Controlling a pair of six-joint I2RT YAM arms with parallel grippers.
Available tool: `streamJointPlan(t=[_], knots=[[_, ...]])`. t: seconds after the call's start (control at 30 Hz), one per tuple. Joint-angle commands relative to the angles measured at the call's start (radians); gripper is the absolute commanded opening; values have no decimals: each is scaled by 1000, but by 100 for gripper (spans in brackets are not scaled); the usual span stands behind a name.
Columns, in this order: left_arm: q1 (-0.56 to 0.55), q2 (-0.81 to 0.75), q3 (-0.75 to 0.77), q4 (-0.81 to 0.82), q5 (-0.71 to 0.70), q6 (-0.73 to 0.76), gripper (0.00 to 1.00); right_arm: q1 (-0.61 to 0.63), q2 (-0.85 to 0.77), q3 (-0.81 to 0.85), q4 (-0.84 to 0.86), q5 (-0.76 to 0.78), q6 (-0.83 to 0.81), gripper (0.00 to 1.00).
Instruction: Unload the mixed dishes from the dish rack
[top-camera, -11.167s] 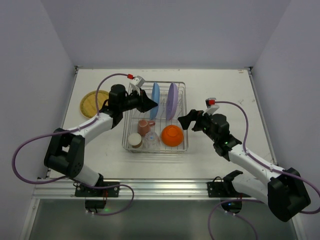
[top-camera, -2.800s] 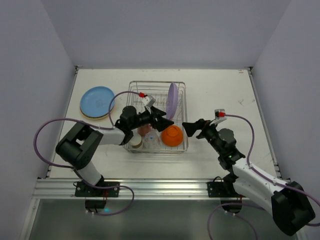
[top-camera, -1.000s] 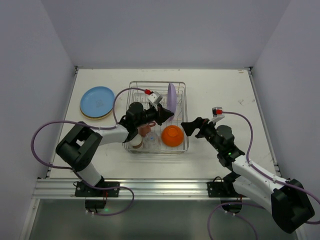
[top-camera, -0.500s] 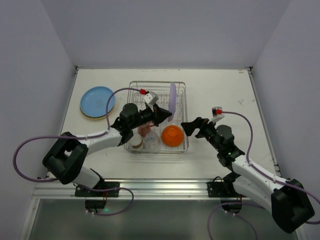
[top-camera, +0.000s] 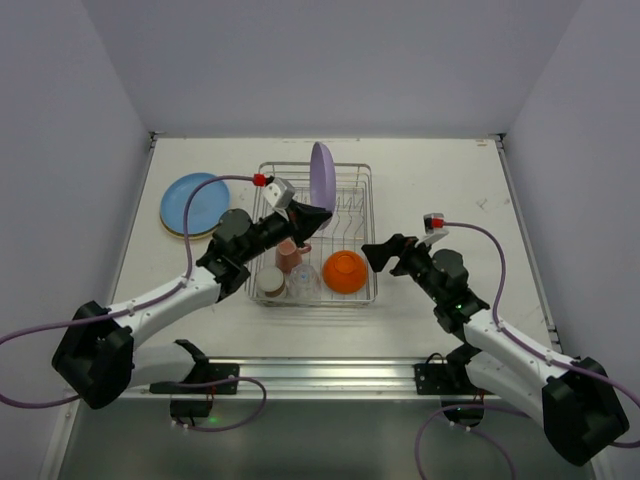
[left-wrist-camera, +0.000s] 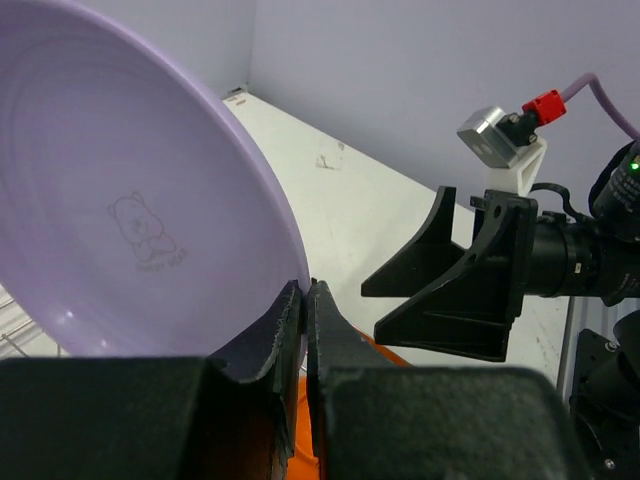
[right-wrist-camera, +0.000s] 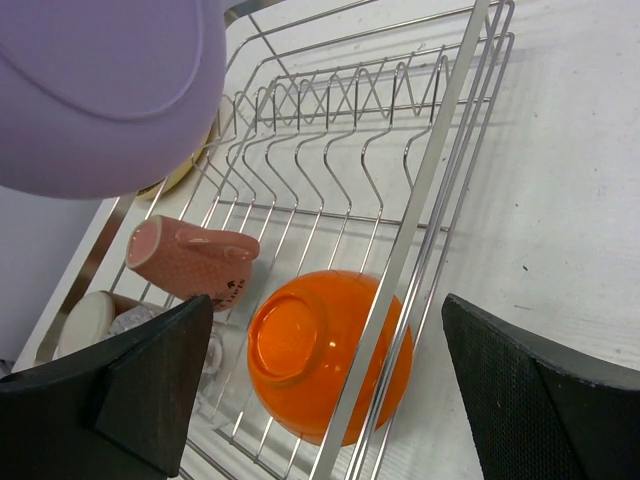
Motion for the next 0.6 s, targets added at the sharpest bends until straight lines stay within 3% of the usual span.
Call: streamJointPlan(t=[0.0, 0.2, 0.37, 0.47, 0.57], knots=[[-2, -51, 29, -16, -59, 40, 0, 5, 15, 51, 18, 4, -15, 99], [-2, -111, 107, -196, -149, 57, 0, 5, 34, 63, 13, -8, -17, 99], [-2, -188, 130, -314, -313, 83, 0, 3, 39, 66, 12, -16, -14, 99], [-2, -231, 129, -351, -439, 89, 0, 5, 36, 68, 7, -14, -14, 99], [0, -242, 156, -432, -659, 22, 0, 5, 34, 66, 9, -16, -14, 99]])
